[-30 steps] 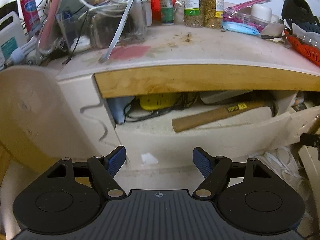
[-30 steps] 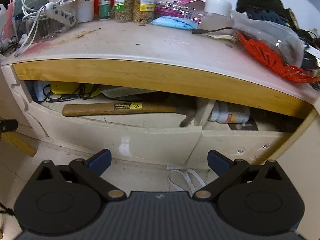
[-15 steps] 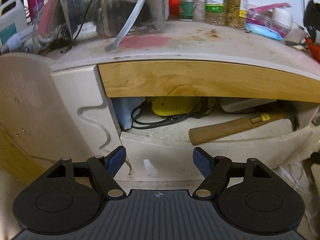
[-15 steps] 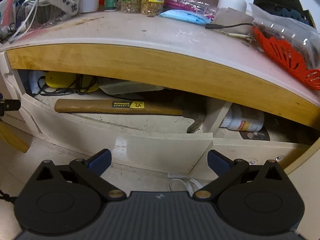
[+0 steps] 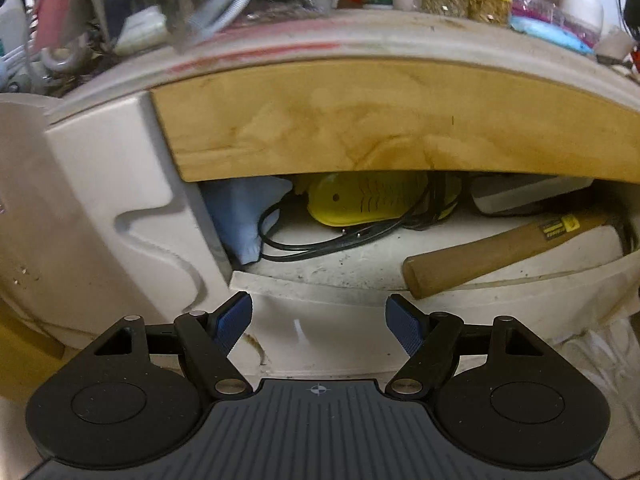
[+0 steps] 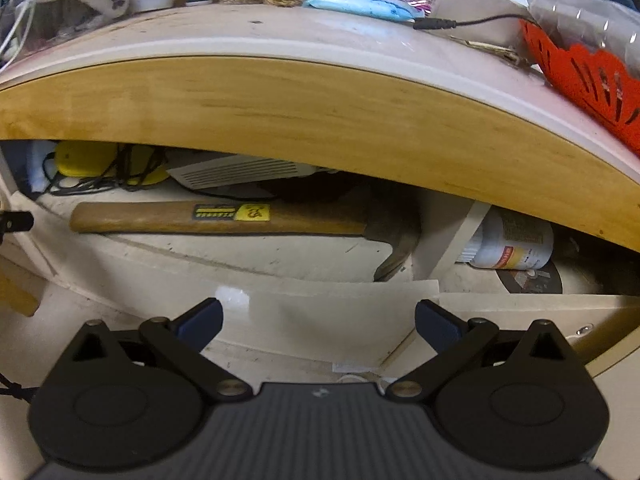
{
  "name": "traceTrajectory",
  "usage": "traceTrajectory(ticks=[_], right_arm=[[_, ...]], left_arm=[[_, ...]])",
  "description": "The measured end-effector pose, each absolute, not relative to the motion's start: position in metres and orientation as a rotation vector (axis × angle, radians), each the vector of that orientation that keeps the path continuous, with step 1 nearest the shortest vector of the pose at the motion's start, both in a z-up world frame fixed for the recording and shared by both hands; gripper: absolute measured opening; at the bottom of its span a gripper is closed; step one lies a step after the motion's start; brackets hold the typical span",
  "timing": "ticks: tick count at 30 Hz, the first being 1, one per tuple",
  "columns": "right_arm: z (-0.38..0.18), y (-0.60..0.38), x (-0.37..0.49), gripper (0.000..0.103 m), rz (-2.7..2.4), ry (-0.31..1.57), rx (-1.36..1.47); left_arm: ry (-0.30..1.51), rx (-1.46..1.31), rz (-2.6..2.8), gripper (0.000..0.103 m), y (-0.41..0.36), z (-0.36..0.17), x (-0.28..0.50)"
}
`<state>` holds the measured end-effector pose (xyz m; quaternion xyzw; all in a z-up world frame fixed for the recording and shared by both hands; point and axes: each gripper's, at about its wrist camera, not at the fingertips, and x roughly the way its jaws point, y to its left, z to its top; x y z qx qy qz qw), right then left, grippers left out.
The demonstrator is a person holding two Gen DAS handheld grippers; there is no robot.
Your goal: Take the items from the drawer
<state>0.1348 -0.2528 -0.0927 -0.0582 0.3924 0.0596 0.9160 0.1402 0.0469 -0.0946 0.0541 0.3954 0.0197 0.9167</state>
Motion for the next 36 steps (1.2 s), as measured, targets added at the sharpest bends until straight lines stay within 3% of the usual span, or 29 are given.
traceTrajectory(ticks=[18, 36], right_arm=[[-0.114, -0.253, 0.154, 0.102, 0.163, 0.858, -0.179], [-0.117, -0.233, 0.128, 0.102, 0.37, 0.769, -0.698]], left_arm=[[0.799, 0.232, -0.027, 0.074, 0.038, -0.111, 0.15], [0.752, 1.042, -0.226, 0.074, 0.023, -0.136, 0.127]])
